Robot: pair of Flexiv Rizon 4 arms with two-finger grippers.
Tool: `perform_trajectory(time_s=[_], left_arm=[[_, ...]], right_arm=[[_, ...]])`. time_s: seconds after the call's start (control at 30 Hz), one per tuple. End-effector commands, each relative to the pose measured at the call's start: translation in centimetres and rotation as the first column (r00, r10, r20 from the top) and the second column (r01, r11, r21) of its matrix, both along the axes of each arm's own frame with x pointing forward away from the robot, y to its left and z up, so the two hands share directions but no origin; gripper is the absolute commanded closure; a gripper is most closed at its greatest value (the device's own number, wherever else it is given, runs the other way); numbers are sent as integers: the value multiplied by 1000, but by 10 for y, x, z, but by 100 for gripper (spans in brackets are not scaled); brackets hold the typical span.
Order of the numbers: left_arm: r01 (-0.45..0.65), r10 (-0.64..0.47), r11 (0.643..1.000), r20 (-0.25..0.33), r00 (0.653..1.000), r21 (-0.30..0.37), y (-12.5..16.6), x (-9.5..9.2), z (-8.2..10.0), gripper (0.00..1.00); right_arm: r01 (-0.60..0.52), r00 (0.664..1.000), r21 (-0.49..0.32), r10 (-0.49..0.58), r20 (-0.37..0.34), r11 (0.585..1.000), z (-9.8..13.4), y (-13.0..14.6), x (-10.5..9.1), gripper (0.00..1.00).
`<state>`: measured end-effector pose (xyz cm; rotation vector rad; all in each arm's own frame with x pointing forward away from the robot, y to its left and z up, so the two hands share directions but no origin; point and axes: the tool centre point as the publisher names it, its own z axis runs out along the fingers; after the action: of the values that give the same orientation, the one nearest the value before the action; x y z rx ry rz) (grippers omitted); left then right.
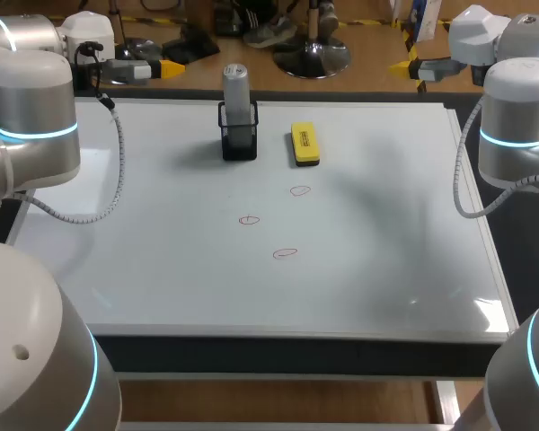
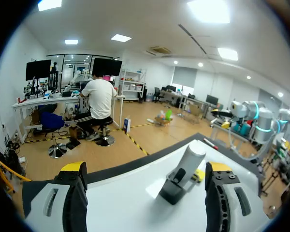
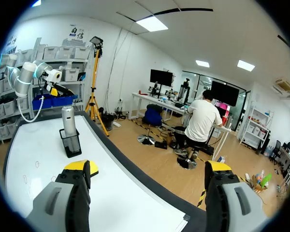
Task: Pick up the inspection probe, press it on each red-marked spot on the whiteboard one by one, put down the probe, pick up the eraser, and wipe off all the red marks.
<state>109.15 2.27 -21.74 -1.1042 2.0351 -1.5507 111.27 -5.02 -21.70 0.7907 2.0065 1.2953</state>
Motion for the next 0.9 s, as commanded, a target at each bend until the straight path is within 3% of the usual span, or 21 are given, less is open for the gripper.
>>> perform_trajectory(time_s=[0.03,0.5,0.63,0.77,0.87,0.9], left_arm=[[0,0,1000,0,1000,0,0,0,0,0],[0,0,1000,0,1000,0,0,0,0,0],[137,-137,991,14,990,6,-12,3,0,0],[207,-207,978,24,978,2,-21,4,-1,0],[304,-302,952,49,952,-34,-28,4,-1,0],[368,-366,929,62,929,-40,-32,4,0,0]], right_arm=[[-1,1000,0,1,0,1000,0,0,0,0],[-1,1000,0,1,0,1000,0,0,0,0],[-1,1000,0,1,0,1000,0,0,0,0],[-1,1000,0,1,0,1000,0,0,0,0],[-1,1000,0,1,0,1000,0,0,0,0],[-1,1000,0,1,0,1000,0,0,0,0]])
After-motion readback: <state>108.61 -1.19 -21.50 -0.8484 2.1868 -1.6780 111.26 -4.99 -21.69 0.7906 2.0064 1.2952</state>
